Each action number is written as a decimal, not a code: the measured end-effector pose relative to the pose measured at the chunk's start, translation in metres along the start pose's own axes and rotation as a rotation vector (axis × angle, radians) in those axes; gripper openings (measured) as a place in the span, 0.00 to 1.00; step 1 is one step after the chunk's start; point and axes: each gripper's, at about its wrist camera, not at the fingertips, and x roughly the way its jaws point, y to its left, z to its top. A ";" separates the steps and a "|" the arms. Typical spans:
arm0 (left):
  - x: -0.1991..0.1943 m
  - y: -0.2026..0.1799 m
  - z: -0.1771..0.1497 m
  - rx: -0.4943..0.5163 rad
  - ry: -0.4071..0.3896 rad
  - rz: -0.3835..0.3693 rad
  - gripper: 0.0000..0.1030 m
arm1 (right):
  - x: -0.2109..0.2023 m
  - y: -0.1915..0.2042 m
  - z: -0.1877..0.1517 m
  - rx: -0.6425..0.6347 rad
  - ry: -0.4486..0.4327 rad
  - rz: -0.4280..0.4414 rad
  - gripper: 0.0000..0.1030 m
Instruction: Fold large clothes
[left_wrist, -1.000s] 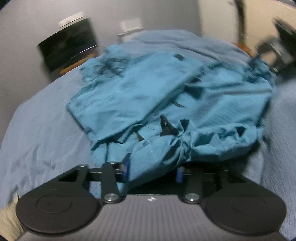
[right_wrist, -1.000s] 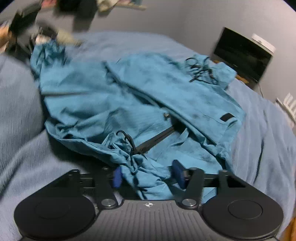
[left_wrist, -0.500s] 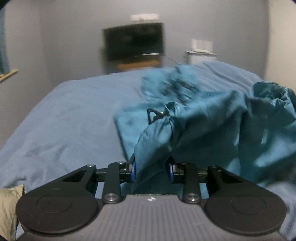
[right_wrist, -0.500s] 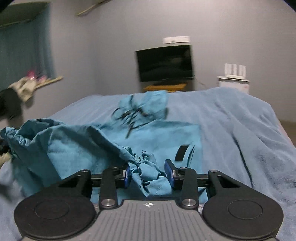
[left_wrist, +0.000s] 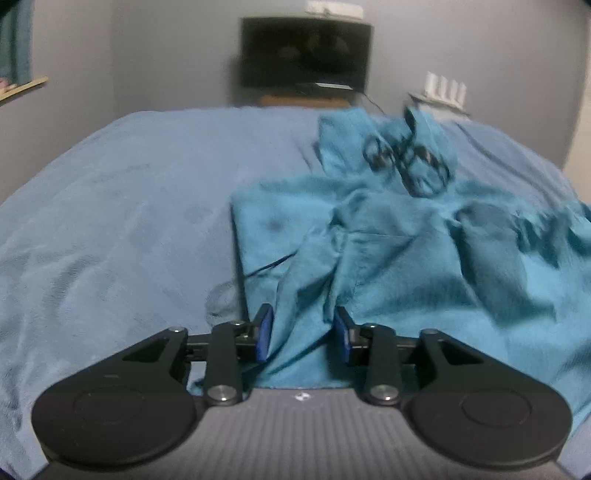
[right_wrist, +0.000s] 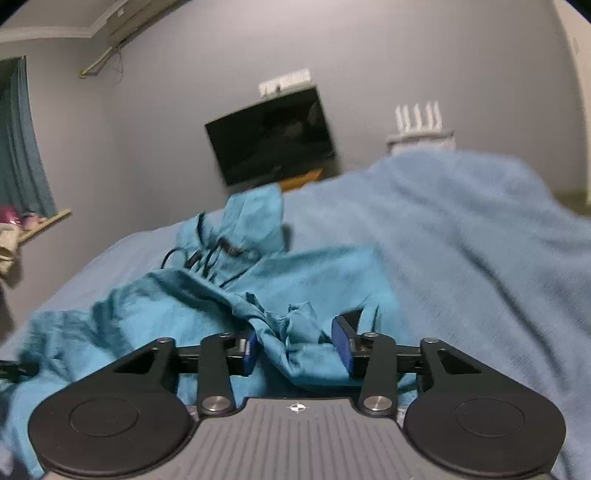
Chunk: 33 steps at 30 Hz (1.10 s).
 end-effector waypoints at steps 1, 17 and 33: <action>0.003 0.001 -0.004 0.023 0.007 -0.009 0.38 | 0.006 -0.005 -0.001 -0.004 0.019 0.019 0.49; 0.013 0.030 -0.021 -0.037 0.160 -0.090 0.44 | 0.028 -0.028 -0.019 -0.187 0.147 0.027 0.58; 0.020 0.011 -0.028 0.065 0.121 -0.055 0.23 | 0.031 -0.027 -0.025 -0.213 0.147 -0.037 0.55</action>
